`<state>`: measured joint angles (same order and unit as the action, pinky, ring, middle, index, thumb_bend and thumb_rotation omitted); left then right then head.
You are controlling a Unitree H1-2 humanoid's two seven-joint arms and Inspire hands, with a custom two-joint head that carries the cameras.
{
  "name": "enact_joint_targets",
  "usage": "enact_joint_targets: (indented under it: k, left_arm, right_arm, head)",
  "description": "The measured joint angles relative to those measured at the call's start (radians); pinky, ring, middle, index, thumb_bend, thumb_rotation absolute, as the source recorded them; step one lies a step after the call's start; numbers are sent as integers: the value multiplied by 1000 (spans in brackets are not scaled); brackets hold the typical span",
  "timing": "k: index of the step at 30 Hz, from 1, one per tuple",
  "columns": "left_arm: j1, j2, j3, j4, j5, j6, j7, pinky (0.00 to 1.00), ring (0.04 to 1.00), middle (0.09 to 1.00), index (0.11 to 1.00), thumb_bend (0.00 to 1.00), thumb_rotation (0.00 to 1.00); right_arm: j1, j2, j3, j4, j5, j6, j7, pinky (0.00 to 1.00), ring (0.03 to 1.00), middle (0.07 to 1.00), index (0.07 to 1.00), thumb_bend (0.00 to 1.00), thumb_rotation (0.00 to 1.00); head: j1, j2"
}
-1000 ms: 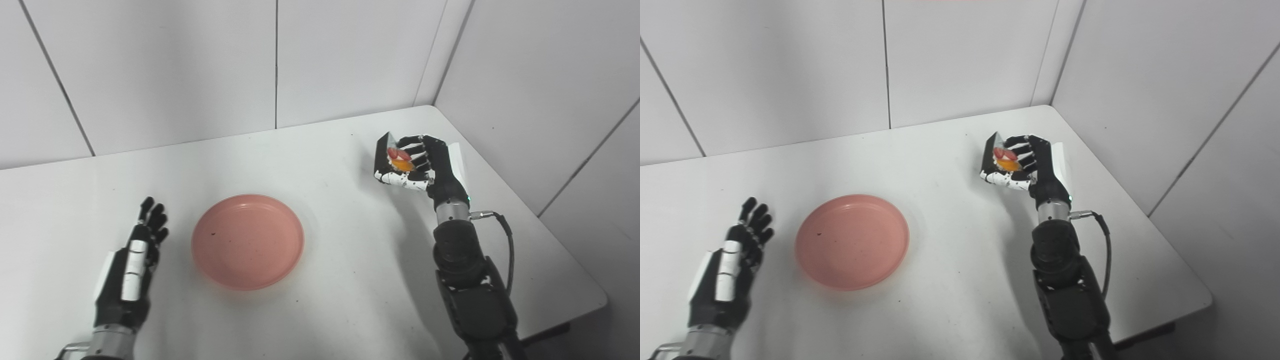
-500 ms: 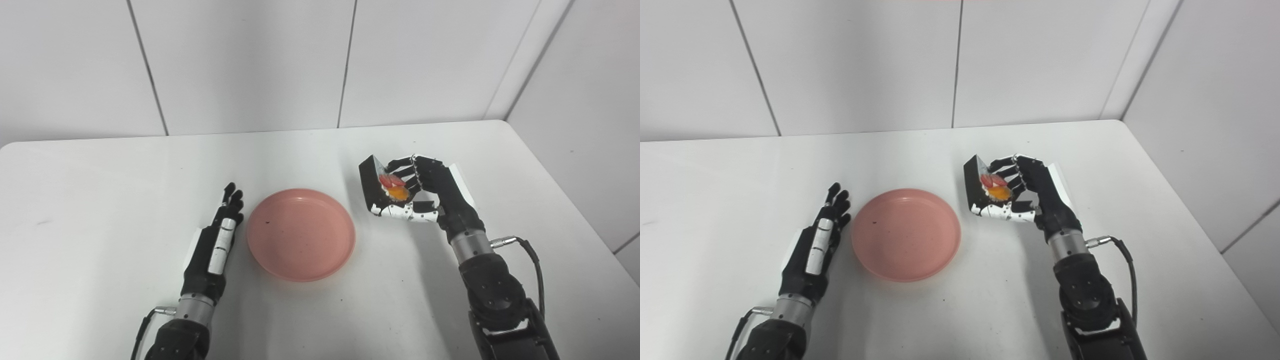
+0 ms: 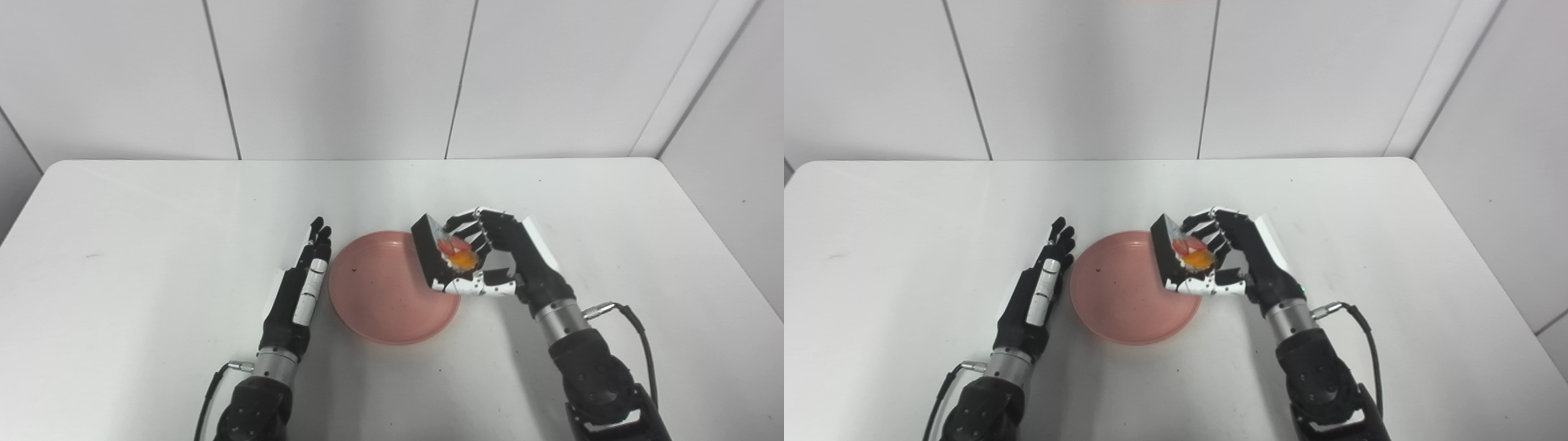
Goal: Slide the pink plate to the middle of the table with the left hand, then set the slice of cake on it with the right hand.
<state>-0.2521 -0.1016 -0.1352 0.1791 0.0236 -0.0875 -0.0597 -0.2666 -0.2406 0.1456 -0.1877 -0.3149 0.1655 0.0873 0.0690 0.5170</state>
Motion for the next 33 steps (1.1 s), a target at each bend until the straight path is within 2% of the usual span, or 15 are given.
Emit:
enact_joint_targets:
  k: [3,8,20,24,25,27,28,29,30,33]
  left_arm:
    - [-5,-8,-2,7,2,0,7,1000,1000,1000,1000,691,989]
    - [-5,-18,-2,9,17,-2,20,1000,1000,1000,1000,682,999]
    - [-4,-18,-8,9,30,-8,21,1000,1000,1000,1000,663,994]
    - [-4,-18,-8,9,28,-8,20,1000,1000,1000,1000,665,996]
    - [-3,-18,-8,8,28,-8,20,1000,1000,1000,1000,664,998]
    - [-1,-18,-9,5,29,-8,20,1000,1000,1000,1000,670,996]
    - [0,-18,-9,4,29,-8,20,1000,1000,1000,1000,671,995]
    - [0,-18,-10,4,29,-8,20,1000,1000,1000,1000,675,993]
    - [1,-18,-10,3,29,-8,19,1000,1000,1000,1000,679,992]
    - [3,-18,-11,1,28,-9,19,1000,1000,1000,1000,666,1000]
  right_arm:
    - [-14,2,22,57,-29,-32,-1,285,373,493,545,503,0]
    - [-58,5,57,146,-77,-110,-12,284,371,486,547,502,0]
    - [-82,11,79,241,-163,-129,-39,291,373,482,548,503,0]
    - [-85,10,102,243,-223,-145,-54,392,402,504,546,507,0]
    - [-86,9,110,239,-233,-146,-54,429,475,492,530,514,0]
    - [-84,5,127,218,-257,-147,-48,552,622,647,504,509,108]
    - [-83,0,133,202,-265,-147,-38,576,648,671,501,508,123]
    - [-83,-4,136,187,-271,-147,-28,663,732,731,645,588,185]
    - [-81,-7,136,173,-274,-147,-24,707,773,764,711,622,226]
    - [-69,-19,134,140,-270,-150,-20,766,838,842,805,655,373]
  head:
    - [9,-5]
    - [9,-9]
    - [2,-26]
    - [-9,-26]
    - [-11,-28]
    - [-17,-28]
    - [-20,-28]
    - [-20,-28]
    - [-28,-26]
    - [-40,-28]
